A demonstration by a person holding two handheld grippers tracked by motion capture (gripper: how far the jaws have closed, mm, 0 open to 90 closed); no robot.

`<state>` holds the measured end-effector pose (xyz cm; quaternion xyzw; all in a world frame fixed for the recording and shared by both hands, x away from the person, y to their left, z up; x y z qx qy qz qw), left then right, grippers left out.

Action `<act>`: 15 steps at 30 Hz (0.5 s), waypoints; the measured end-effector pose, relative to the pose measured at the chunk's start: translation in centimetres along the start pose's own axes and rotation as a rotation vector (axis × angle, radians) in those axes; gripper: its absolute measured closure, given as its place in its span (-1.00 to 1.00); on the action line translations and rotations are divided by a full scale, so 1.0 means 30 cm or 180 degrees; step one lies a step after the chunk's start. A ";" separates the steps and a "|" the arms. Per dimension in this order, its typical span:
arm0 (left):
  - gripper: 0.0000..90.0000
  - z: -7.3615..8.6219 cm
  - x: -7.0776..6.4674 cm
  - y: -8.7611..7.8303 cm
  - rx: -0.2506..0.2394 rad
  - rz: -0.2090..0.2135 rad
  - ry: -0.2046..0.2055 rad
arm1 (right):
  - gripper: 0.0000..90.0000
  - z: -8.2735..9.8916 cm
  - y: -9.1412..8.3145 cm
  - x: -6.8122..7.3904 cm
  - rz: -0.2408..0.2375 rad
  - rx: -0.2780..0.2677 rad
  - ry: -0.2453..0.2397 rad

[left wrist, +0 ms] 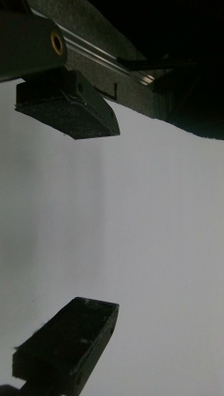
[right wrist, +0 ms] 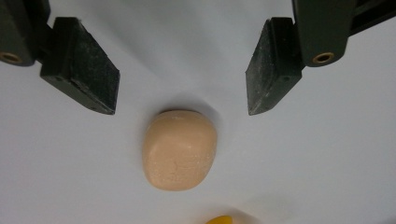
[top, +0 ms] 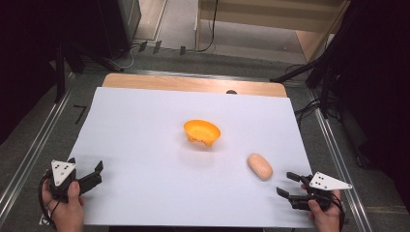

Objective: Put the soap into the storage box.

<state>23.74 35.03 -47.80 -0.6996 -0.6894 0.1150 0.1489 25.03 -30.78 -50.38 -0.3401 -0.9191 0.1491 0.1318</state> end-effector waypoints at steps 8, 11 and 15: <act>-0.69 0.000 0.000 -0.004 -0.0044 -0.0009 0.0007 | -0.52 -0.007 -0.015 -0.017 0.0309 -0.0169 0.0169; -0.69 0.000 0.000 -0.006 -0.0060 -0.0007 -0.0001 | -0.53 -0.012 -0.025 -0.030 0.0452 -0.0265 0.0311; -0.69 0.000 0.000 -0.006 -0.0062 -0.0008 -0.0003 | -0.52 -0.020 -0.021 -0.043 0.0669 -0.0222 0.0434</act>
Point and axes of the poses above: each handheld gripper's, and its own axes: y roughly forward along the jaws, z roughly out of its underside, x roughly to its left, the point moved 3 cm from there along y, roughly forward along the jaws, and after that the axes turned 7 degrees about -x, right-handed, at the moved point
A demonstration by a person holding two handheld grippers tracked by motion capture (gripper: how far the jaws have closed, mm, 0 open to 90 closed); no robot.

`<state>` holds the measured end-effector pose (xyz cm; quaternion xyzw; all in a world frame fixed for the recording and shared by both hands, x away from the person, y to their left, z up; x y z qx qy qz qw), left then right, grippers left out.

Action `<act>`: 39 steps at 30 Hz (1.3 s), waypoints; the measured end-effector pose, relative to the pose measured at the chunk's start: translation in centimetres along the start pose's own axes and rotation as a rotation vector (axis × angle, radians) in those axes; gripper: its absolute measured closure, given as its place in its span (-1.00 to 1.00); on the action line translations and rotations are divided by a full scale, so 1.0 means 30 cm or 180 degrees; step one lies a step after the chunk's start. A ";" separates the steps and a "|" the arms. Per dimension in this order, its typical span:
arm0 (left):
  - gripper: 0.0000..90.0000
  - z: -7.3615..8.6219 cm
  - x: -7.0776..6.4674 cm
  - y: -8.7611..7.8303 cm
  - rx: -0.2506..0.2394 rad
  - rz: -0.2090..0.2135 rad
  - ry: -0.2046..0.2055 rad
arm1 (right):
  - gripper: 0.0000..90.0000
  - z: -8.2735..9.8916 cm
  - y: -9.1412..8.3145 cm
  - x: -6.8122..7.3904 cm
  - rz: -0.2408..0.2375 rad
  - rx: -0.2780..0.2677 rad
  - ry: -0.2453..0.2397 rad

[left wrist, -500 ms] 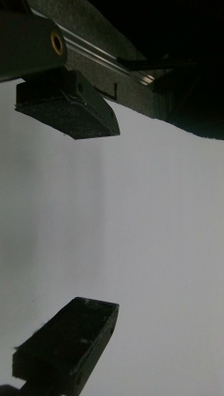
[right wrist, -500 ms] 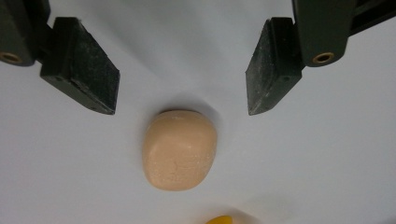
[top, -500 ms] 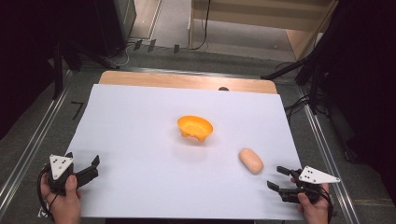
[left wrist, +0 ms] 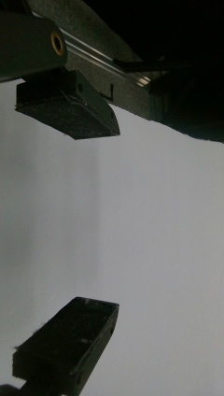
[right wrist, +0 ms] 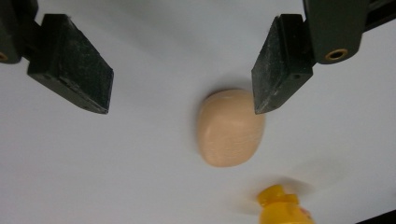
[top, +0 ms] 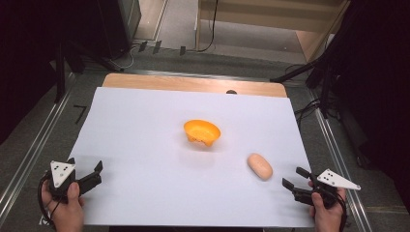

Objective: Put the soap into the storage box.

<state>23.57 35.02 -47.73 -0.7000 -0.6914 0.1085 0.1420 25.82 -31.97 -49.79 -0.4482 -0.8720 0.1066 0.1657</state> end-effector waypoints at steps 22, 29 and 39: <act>-0.69 0.000 0.002 0.002 0.0003 0.0004 -0.0017 | -0.31 -0.155 0.129 0.001 0.0181 0.0960 -0.0384; -0.69 0.000 0.002 0.002 0.0001 0.0005 -0.0020 | -0.28 -0.176 0.170 0.016 0.0032 0.1294 -0.0432; -0.69 0.000 0.002 0.002 0.0005 0.0006 -0.0026 | -0.36 -0.202 0.224 0.049 -0.0187 0.1873 -0.0424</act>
Point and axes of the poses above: each handheld gripper's, and its own axes: y roughly forward along the jaws, z roughly out of its underside, x roughly to its left, the point moved 3 cm from there along y, roughly forward along the jaws, and after that the axes turned 7 degrees about -x, right-handed, at the moved point
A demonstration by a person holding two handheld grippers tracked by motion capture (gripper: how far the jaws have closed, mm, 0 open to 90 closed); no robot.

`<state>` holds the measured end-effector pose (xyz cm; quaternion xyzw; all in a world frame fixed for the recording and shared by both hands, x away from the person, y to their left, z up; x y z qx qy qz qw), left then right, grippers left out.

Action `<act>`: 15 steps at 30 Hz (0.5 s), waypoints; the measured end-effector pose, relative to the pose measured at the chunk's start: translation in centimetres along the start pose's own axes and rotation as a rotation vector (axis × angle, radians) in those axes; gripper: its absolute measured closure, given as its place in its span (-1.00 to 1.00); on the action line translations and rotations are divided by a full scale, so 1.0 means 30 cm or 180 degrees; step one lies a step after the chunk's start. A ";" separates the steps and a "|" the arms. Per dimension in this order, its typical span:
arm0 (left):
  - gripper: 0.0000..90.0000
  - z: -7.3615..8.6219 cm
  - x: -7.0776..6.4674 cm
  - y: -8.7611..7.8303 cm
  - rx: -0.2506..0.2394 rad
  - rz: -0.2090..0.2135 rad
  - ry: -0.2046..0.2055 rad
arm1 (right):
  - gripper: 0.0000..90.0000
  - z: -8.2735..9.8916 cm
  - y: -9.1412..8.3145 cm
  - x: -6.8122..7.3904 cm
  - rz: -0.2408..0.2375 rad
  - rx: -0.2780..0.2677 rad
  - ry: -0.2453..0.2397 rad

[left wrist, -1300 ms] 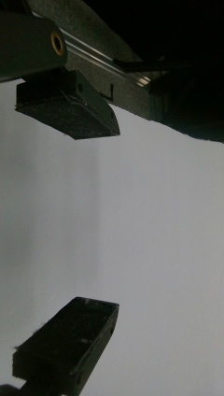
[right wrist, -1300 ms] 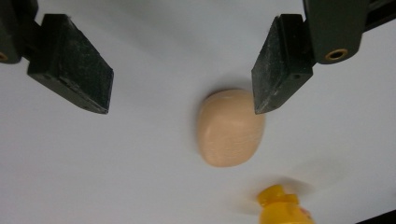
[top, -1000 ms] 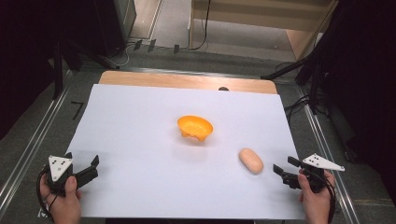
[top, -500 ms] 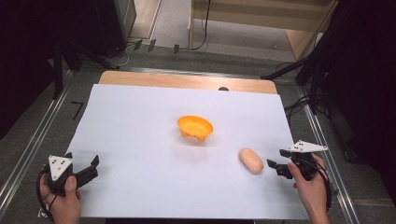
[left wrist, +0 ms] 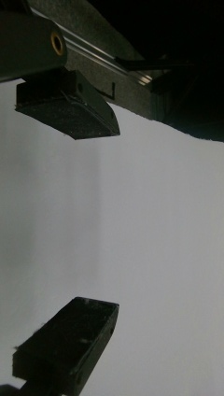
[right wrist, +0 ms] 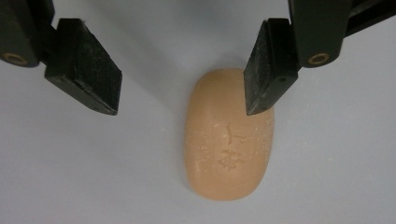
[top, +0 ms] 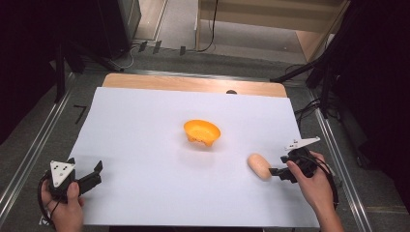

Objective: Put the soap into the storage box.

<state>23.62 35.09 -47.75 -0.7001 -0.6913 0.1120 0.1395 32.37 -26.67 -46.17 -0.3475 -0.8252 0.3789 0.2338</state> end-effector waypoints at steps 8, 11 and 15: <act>-0.69 0.000 0.001 -0.001 0.0005 0.0001 -0.0001 | -0.36 -0.033 0.039 0.022 -0.0004 0.0456 -0.0086; -0.69 0.000 0.001 -0.001 0.0007 0.0004 -0.0003 | -0.37 -0.044 0.049 0.028 -0.0014 0.0521 -0.0109; -0.69 0.000 0.002 0.000 0.0007 0.0005 -0.0009 | -0.38 -0.079 0.067 0.045 0.0022 0.0665 -0.0198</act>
Point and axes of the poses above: each handheld gripper's, and its own axes: y roughly forward along the jaws, z roughly out of its underside, x roughly to its left, the point moved 3 cm from there along y, roughly forward along the jaws, and after that the axes turned 7 degrees about -x, right-handed, at the moved point
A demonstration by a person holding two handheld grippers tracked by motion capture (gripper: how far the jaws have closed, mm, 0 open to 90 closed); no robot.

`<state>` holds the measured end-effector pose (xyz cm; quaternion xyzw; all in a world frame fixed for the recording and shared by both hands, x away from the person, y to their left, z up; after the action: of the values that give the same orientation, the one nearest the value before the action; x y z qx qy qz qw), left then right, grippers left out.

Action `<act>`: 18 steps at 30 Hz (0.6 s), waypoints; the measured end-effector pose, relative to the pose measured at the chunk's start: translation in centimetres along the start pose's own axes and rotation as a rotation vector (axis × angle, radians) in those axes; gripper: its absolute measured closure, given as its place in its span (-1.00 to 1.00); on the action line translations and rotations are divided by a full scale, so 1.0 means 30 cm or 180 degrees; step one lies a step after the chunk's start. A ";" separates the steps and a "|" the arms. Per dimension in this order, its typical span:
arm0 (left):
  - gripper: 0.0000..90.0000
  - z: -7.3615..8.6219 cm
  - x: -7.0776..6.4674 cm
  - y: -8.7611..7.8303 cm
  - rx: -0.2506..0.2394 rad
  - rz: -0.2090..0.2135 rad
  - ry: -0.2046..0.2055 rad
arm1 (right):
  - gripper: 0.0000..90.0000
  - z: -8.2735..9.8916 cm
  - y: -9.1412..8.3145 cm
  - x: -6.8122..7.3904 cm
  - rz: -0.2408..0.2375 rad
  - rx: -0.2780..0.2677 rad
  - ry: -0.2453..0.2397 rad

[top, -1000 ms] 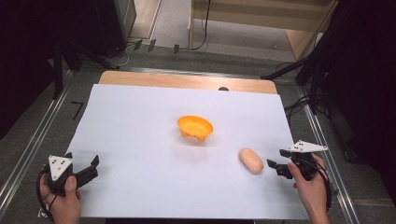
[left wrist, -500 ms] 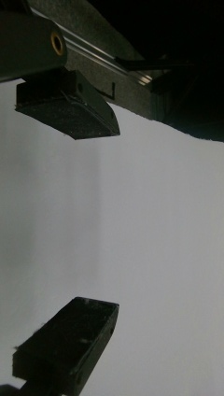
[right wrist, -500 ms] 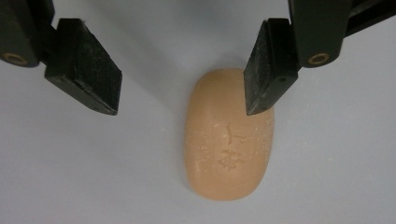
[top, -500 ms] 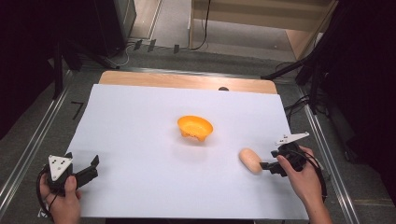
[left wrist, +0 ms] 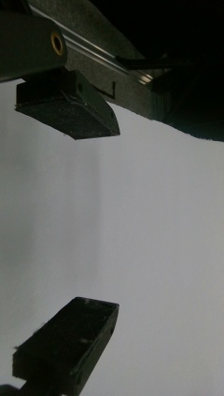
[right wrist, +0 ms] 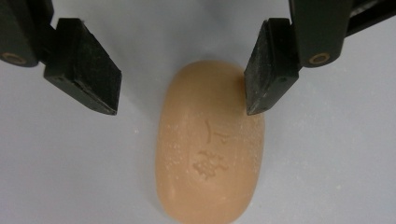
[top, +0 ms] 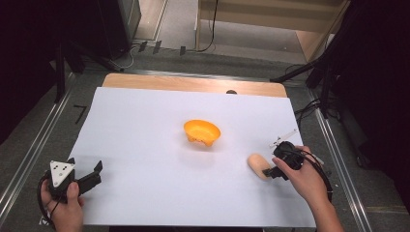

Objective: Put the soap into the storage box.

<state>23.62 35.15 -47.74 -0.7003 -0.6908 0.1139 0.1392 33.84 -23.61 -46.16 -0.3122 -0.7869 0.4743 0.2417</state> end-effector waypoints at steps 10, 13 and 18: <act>-0.69 0.000 0.001 0.001 -0.0002 0.0009 -0.0007 | -0.48 -0.062 0.046 0.039 -0.0025 0.0143 0.0049; -0.69 0.000 0.001 0.001 -0.0009 0.0015 -0.0010 | -0.46 -0.070 0.069 0.047 0.0027 0.0209 0.0103; -0.69 0.000 0.001 0.001 0.0001 0.0013 -0.0010 | -0.34 -0.077 0.102 0.055 0.0141 0.0337 0.0218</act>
<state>23.65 35.19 -47.75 -0.7016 -0.6895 0.1154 0.1380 35.06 -19.96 -47.76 -0.3324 -0.7449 0.5094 0.2741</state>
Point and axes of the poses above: each handheld gripper's, and its own axes: y roughly forward along the jaws, z roughly out of its underside, x roughly to its left, the point moved 3 cm from there along y, roughly forward along the jaws, and after that the axes turned 7 degrees about -x, right-handed, at the moved point
